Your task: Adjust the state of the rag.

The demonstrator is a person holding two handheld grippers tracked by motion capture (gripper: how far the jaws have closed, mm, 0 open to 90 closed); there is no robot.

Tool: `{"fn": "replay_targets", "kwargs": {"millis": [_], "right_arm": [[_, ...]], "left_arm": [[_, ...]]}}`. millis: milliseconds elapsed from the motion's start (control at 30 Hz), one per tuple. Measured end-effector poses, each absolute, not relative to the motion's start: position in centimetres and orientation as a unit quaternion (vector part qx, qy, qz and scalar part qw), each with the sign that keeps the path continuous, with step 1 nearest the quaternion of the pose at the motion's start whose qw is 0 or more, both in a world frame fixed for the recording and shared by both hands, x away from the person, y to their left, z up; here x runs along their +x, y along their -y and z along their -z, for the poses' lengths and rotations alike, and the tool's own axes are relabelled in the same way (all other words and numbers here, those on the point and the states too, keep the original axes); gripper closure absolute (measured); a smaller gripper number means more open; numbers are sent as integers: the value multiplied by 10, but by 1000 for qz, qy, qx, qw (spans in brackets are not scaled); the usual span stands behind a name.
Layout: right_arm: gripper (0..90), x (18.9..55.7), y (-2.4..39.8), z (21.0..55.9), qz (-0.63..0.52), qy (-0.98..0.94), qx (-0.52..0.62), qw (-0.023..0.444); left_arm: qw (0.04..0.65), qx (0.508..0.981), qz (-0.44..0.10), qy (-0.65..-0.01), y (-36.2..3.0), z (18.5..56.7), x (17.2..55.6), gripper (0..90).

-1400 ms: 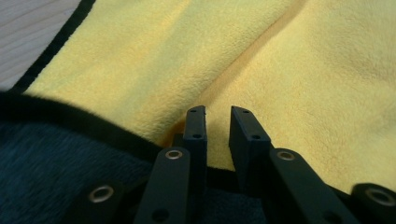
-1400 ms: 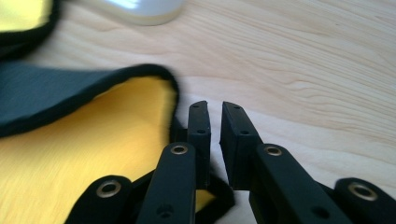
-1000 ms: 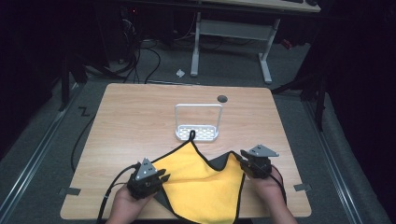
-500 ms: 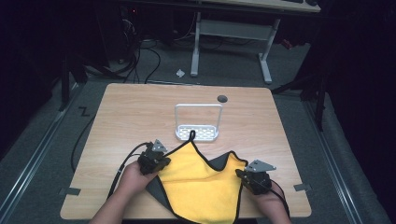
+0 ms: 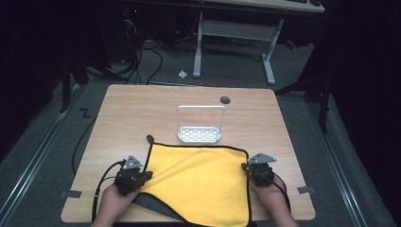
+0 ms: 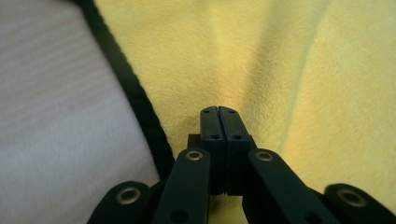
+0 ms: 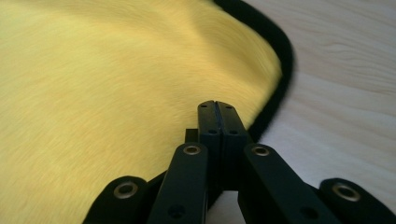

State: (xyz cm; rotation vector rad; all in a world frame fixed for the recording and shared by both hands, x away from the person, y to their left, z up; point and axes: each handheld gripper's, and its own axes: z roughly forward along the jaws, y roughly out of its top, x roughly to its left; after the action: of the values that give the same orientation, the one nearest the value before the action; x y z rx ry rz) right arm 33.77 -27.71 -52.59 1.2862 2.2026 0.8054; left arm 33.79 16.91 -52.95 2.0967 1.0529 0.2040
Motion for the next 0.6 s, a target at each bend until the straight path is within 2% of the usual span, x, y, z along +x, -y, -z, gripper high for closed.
{"fn": "replay_targets", "kwargs": {"millis": [67, 200, 300, 400, 533, 600], "right_arm": [[900, 348, 287, 526, -288, -790, 483, 244], [899, 362, 297, 526, -286, -775, 504, 252], [866, 361, 295, 521, -302, -770, 501, 254], [848, 354, 284, 515, -328, -776, 482, 242], [829, 346, 264, 515, -335, -797, 451, 222], [819, 343, 258, 517, -335, -804, 444, 211]], "left_arm": [[386, 819, -70, -419, -174, 529, 333, 888], [401, 801, -91, -434, -181, 527, 327, 832], [413, 789, -102, -444, -188, 524, 326, 808], [428, 779, -106, -445, -190, 522, 324, 776], [431, 791, -100, -422, -176, 524, 324, 738], [428, 795, -98, -419, -167, 527, 327, 688]]}}
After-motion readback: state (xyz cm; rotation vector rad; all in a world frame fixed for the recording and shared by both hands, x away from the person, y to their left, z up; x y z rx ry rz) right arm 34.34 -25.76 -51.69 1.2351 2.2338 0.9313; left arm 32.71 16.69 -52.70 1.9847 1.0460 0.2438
